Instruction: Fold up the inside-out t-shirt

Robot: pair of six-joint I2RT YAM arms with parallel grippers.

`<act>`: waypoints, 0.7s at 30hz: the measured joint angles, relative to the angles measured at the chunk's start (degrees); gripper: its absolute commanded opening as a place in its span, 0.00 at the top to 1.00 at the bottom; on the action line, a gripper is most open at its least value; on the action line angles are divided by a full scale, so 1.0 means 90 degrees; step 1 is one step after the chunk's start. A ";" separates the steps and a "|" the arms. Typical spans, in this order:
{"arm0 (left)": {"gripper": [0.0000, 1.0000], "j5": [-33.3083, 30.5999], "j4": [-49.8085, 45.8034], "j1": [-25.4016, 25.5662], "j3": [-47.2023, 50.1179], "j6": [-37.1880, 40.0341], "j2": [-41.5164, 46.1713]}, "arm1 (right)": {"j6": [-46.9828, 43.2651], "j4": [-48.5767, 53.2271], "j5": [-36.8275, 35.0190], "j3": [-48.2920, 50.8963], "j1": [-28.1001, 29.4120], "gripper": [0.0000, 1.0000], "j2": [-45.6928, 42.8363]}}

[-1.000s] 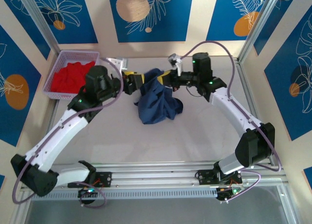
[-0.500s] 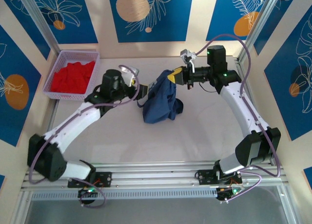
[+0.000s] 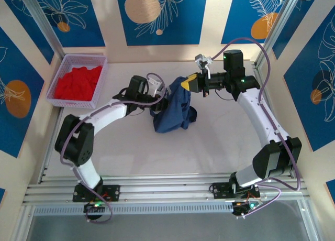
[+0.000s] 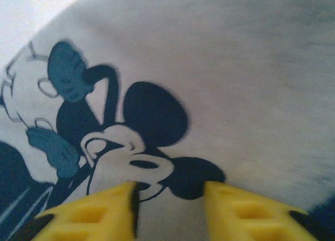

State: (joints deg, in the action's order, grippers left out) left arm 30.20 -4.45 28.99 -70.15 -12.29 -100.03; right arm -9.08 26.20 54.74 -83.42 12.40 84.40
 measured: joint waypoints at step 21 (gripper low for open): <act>0.77 -0.2431 0.0253 -0.1200 0.1020 -0.1161 0.1853 | 0.2939 -0.0109 -0.3327 0.4116 0.1928 0.91 -0.1447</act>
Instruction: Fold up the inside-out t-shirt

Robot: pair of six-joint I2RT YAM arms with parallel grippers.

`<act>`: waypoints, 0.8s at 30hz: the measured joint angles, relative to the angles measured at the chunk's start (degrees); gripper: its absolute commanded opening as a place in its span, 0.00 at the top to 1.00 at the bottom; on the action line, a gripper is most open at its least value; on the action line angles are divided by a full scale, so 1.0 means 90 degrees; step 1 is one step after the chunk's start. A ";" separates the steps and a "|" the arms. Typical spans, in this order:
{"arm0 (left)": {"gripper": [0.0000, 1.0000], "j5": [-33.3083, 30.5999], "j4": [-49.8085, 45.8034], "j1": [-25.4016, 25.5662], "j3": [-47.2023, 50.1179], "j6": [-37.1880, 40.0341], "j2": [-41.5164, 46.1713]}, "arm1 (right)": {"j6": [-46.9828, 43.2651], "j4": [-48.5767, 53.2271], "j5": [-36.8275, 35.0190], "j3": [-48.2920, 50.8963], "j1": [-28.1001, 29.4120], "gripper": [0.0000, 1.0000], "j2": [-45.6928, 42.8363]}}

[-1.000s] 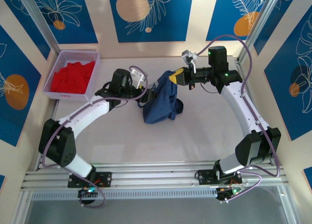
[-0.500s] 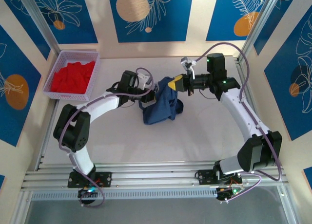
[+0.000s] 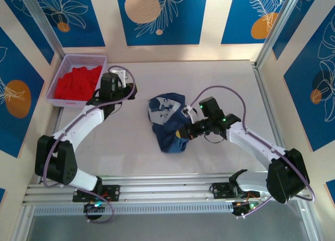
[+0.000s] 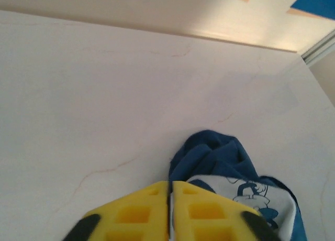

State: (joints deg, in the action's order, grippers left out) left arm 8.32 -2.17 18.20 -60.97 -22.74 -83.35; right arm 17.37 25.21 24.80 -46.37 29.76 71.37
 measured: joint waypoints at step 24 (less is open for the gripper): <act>0.44 0.2125 0.0002 0.2844 0.1052 0.0663 -0.0945 | 0.0954 0.0391 -0.1083 0.0168 -0.0988 1.00 -0.0216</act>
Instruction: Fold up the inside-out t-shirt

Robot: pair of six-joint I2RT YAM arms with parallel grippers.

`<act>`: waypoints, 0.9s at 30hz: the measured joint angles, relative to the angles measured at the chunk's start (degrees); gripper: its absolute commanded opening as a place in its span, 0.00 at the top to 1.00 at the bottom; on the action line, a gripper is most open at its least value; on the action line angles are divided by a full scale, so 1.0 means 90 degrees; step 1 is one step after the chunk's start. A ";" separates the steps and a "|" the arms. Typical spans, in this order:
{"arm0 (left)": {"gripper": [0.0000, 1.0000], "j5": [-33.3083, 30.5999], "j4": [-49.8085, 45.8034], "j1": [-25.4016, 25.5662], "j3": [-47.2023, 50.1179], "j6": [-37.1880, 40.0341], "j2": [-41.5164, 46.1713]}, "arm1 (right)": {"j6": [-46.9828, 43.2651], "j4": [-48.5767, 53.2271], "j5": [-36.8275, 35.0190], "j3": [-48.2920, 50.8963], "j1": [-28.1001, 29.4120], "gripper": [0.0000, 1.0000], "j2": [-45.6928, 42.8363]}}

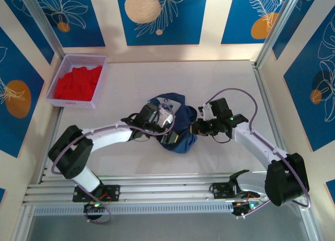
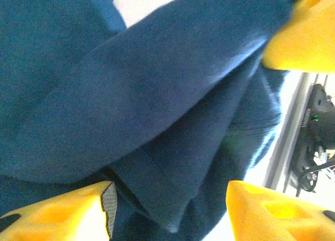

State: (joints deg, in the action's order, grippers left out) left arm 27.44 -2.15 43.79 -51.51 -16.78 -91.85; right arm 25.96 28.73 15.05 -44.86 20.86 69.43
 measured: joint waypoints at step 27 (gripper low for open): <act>1.00 -0.1039 -0.1282 -0.0556 -0.1277 0.0474 0.1749 | -0.0886 0.0240 -0.0675 -0.1851 -0.0073 1.00 -0.0029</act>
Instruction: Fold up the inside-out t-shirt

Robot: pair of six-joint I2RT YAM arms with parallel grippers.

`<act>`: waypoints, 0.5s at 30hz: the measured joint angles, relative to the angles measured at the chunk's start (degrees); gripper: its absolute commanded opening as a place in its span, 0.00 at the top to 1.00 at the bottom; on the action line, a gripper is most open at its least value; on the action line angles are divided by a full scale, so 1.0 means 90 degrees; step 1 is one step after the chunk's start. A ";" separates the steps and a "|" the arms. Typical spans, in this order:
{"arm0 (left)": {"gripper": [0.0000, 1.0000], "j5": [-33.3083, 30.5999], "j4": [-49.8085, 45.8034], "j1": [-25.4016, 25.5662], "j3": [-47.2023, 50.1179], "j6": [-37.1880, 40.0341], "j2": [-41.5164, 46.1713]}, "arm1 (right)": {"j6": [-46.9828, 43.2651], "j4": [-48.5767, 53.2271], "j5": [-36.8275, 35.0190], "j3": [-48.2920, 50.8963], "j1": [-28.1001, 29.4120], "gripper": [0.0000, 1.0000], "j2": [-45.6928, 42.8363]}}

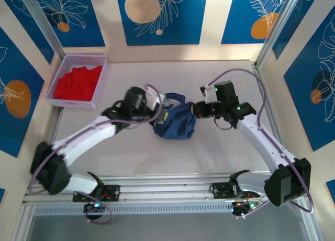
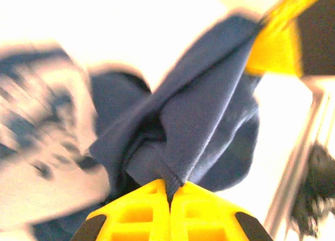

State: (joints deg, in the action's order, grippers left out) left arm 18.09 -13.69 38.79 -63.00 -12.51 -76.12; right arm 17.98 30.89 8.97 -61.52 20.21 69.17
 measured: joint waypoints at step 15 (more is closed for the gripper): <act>1.00 -0.1076 -0.1107 0.0206 -0.3116 0.1307 0.0041 | -0.1440 0.0114 -0.1207 -0.3470 0.0308 1.00 0.0741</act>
State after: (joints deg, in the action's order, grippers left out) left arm 8.40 -23.66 40.64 -91.05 -0.75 -75.75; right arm 5.02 31.92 -1.89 -92.75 22.98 75.83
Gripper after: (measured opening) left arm 0.036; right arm 0.057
